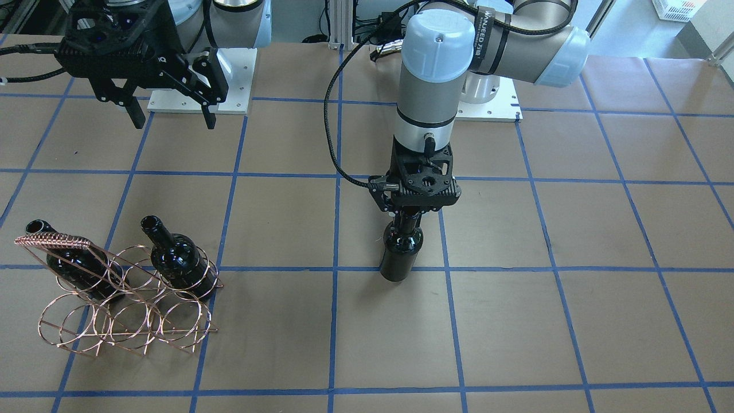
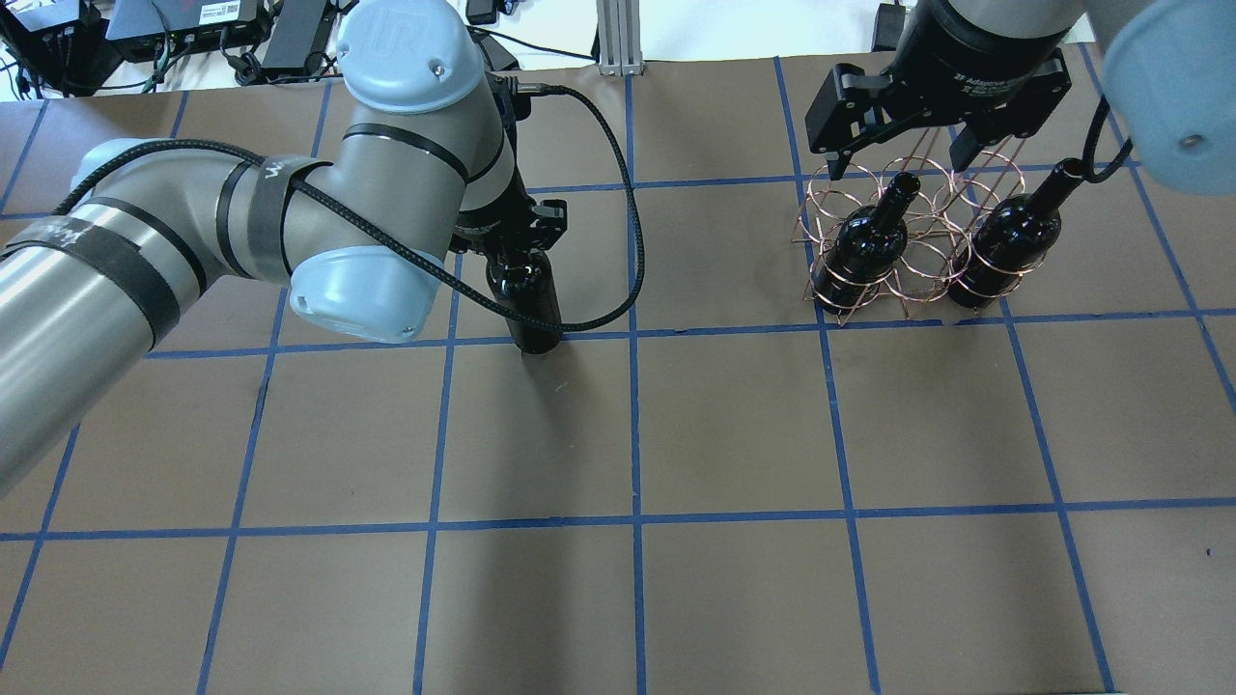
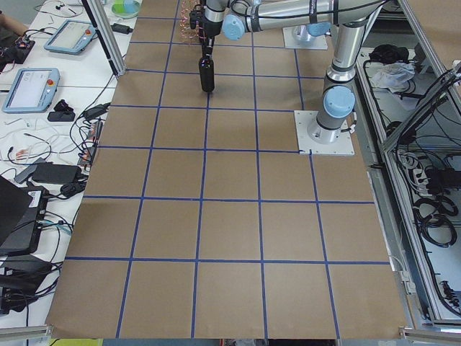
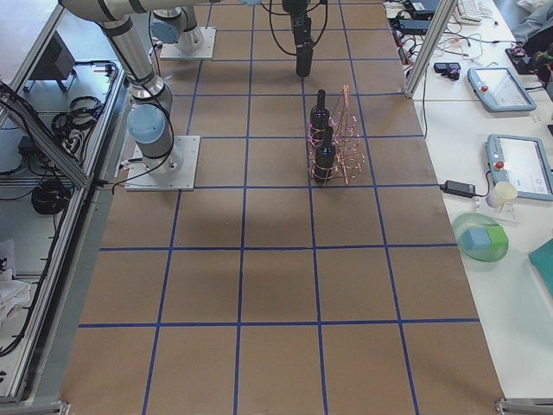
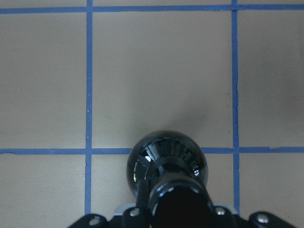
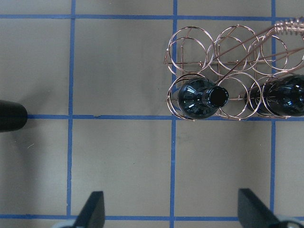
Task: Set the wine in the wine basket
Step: 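Carry the held bottle with the left gripper toward the table center, then stand the bottle upright on the table and open the left gripper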
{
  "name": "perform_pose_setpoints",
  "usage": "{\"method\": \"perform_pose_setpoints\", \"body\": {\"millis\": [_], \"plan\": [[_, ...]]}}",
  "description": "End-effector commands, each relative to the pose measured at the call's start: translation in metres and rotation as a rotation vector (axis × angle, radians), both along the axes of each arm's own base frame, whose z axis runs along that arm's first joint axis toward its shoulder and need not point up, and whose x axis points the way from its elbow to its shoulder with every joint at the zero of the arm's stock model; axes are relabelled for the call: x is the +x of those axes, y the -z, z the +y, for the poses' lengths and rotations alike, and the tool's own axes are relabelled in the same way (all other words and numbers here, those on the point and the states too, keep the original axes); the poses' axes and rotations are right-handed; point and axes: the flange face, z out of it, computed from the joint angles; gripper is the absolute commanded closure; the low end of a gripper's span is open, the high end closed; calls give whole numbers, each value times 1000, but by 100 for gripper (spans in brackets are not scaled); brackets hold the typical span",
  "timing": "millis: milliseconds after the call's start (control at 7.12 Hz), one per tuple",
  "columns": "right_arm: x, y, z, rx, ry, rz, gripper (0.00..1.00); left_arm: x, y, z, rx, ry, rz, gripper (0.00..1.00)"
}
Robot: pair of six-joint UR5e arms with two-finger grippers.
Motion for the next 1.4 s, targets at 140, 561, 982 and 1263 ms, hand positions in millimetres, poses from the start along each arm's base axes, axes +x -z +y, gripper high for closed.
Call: {"method": "perform_pose_setpoints", "body": {"millis": [140,561,982,1263], "plan": [[0,0,0,-1,0,0,0,-2,4,2,13,6,5,100],[0,0,0,-1,0,0,0,-4,5,3,17,23,21,80],[0,0,0,-1,0,-2,0,-4,6,4,28,23,18,50],[0,0,0,-1,0,-2,0,-5,6,5,36,22,19,18]]}}
